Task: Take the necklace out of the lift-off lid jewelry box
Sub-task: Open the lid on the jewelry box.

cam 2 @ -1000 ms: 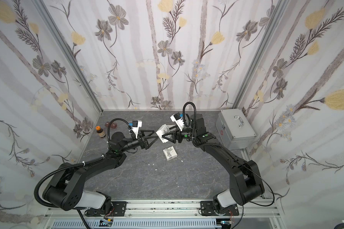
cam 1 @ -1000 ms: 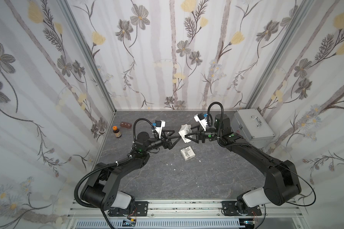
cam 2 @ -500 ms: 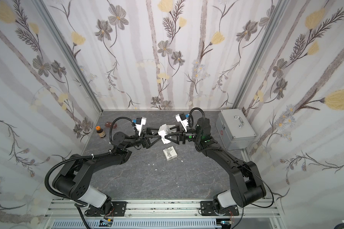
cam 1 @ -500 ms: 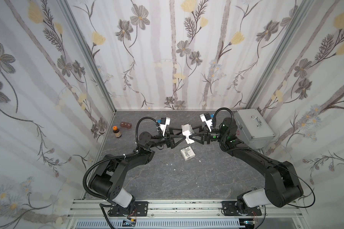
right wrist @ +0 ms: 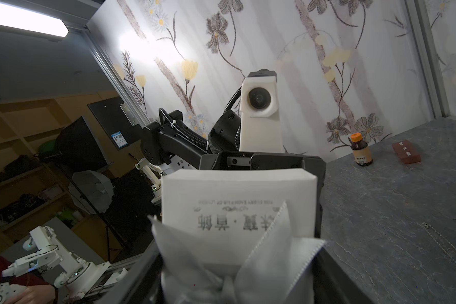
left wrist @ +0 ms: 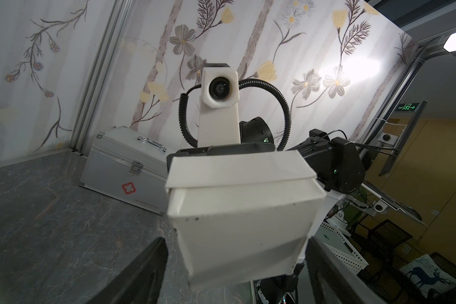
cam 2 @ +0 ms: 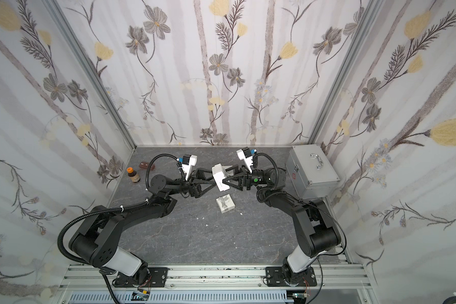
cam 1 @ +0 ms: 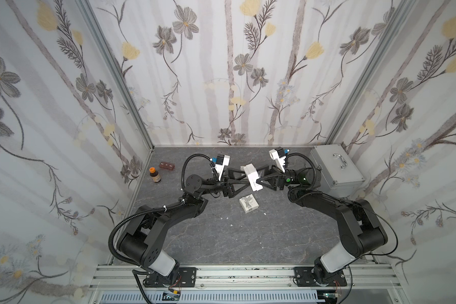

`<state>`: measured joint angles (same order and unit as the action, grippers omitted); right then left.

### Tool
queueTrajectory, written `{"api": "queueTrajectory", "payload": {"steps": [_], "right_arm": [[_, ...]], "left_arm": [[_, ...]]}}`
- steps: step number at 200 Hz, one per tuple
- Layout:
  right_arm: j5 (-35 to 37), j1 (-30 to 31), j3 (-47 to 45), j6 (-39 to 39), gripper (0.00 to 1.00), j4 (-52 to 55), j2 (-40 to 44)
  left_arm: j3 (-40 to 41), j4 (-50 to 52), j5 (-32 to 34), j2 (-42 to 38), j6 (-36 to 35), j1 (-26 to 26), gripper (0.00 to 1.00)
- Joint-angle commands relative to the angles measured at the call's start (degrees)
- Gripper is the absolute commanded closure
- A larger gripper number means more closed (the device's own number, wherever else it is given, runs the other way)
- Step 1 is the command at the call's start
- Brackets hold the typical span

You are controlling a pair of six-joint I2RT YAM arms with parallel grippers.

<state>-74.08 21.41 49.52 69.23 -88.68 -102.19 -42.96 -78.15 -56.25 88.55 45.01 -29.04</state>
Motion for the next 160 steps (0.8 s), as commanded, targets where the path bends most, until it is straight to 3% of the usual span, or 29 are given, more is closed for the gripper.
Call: {"api": "queueTrajectory", "payload": {"steps": [1,80,160], "right_arm": [[0.31,0.04,0.40,5.26,0.39,-10.91,-0.49],[1.75,0.08,-0.74,-6.91,0.38,4.28,2.44],[1.81,-0.11,-1.59,-7.08,0.36,3.96,2.93]], "left_arm": [[-0.56,-0.29,0.46,-1.15,-0.62,-0.12,0.17],[-1.16,25.14,6.15,-9.26,-17.42,-3.26,0.22],[-1.47,25.83,8.24,-9.71,-18.03,-4.25,0.34]]}}
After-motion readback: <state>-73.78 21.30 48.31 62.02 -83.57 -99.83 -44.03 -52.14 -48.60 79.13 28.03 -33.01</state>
